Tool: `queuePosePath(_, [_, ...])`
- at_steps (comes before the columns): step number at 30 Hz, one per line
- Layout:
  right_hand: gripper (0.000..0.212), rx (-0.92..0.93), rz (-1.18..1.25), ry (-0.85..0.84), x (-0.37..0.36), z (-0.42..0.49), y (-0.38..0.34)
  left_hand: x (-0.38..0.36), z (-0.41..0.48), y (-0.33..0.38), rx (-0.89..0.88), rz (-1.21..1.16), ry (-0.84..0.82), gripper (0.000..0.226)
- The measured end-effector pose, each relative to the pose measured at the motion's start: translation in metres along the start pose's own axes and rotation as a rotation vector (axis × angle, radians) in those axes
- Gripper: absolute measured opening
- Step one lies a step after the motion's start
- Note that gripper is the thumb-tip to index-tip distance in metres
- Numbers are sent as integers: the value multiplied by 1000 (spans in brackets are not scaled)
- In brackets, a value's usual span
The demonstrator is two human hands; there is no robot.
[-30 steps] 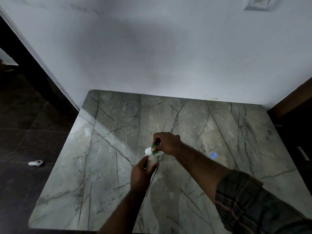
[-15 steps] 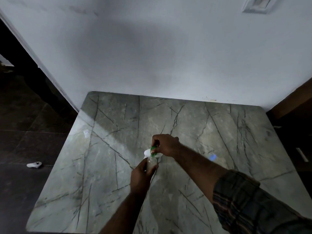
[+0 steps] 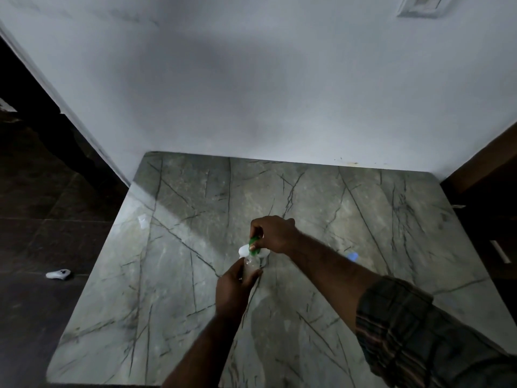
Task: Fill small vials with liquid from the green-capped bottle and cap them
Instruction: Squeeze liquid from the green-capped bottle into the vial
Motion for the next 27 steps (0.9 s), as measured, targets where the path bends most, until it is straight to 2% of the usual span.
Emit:
queuePosePath(5, [24,-37,97,-16,-10,-7,7,2,2,-3,8,15,-21,51])
queuePosePath(11, [27,-30,17,-25,1,-2,0,4,1,3,-6,41,-17,46])
queuePosePath(27, [27,-24,62,-12,-10,-1,9,-1,0,-5,-16,9,-25,43])
Point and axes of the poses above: each hand's wrist, its own z-axis towards the middle knuckle, its own x-axis out of the back of the hand, y = z × x, the point moved 2 cm from there along z, towards the middle knuckle, and after that the axes turned 2 degrees about z, right-handed, at the moved point
